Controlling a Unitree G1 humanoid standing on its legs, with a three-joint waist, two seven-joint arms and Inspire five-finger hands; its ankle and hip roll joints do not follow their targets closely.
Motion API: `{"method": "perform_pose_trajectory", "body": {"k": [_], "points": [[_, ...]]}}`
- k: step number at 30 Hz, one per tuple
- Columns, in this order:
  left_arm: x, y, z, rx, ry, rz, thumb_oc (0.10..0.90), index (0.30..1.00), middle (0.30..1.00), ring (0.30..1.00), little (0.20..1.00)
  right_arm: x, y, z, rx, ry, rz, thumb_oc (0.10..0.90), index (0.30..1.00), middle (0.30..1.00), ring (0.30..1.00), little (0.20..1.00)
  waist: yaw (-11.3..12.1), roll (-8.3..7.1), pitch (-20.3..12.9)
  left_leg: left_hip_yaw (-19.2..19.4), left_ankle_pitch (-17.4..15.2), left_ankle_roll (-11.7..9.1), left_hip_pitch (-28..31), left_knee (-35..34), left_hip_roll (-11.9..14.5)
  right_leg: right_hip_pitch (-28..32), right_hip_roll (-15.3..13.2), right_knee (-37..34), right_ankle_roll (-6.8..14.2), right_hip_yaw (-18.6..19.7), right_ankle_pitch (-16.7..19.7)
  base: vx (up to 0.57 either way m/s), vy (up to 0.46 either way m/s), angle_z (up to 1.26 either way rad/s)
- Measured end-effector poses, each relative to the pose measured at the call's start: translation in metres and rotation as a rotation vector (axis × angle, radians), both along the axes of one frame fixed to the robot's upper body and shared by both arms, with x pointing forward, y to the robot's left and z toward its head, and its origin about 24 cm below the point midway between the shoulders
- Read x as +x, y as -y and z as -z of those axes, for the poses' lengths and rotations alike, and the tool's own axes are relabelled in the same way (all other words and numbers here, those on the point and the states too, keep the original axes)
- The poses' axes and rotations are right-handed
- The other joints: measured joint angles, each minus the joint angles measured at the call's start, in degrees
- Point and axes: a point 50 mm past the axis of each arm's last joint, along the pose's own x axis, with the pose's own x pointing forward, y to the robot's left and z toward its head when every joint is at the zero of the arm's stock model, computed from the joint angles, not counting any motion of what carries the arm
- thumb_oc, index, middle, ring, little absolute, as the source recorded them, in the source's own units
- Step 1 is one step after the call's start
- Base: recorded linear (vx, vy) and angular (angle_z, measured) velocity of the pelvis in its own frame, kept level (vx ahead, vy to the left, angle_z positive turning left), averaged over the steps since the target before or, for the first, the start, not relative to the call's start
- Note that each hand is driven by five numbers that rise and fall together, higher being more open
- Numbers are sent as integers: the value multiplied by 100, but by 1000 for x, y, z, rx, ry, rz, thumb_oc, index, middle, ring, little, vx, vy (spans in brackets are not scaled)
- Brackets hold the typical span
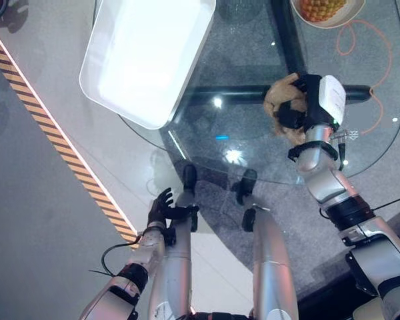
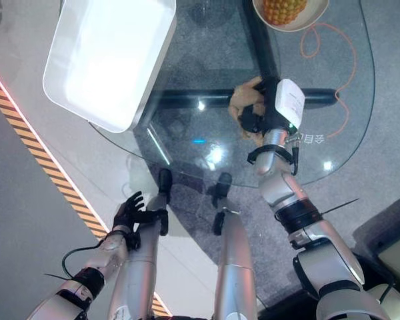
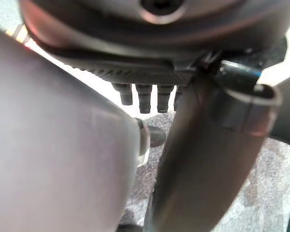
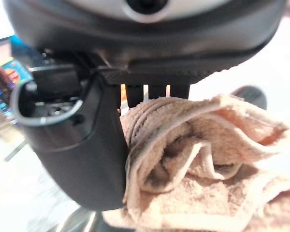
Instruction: Wipe the table with a cloth and put it in the basket.
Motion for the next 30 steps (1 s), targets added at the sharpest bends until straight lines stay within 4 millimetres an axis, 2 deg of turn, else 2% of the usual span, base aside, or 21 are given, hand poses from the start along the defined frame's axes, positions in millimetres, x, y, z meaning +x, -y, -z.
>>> {"method": "perform_pose_trajectory", "body": {"k": [4, 8, 11, 13, 16, 23, 30], "points": [[-1, 1, -2, 40, 33, -71, 800, 900, 900, 900, 900, -1, -10, 11, 14, -28, -43, 100, 300, 300, 300, 200, 6, 0, 0, -32, 0, -1, 106, -29, -5, 113, -2, -5, 3, -24, -26, -9, -4, 3], [-6, -2, -5, 103, 76, -160, 800, 900, 900, 900, 900, -5, -33, 36, 43, -98, -135, 100, 300, 300, 300, 200, 41, -3, 2, -97, 14, -21, 279, -90, -24, 292, -12, -4, -10, -142, -85, -13, -44, 9], [-8, -7, -12, 124, 142, -260, 800, 900, 900, 900, 900, -11, -49, 58, 85, -165, -196, 100, 300, 300, 300, 200, 170, -9, 2, -180, 34, -36, 424, -103, -39, 469, -24, -12, -44, -203, -130, -54, -63, 15], [-8, -12, -23, 131, 217, -318, 800, 900, 900, 900, 900, -12, -56, 63, 106, -177, -222, 100, 300, 300, 300, 200, 240, -10, 2, -261, 51, -51, 439, -141, -61, 512, -46, -1, -58, -294, -129, -38, -70, 18], [-4, -12, -40, 143, 320, -353, 800, 900, 900, 900, 900, -14, -59, 70, 142, -201, -232, 100, 300, 300, 300, 200, 397, -28, 13, -314, 64, -49, 547, -183, -91, 630, -66, -5, -55, -318, -142, -5, -59, 11], [1, -9, -75, 136, 501, -301, 800, 900, 900, 900, 900, -21, -63, 85, 224, -236, -249, 100, 300, 300, 300, 200, 442, -123, 58, -362, 69, 9, 906, -291, -177, 1007, -138, -72, -5, -339, -174, 0, -22, 6], [-7, -10, -89, 122, 569, -269, 800, 900, 900, 900, 900, -38, -62, 95, 283, -220, -293, 100, 300, 300, 300, 200, 354, -247, 105, -355, 74, 42, 957, -286, -190, 1074, -140, -122, 15, -333, -150, 0, 0, 0]]}}
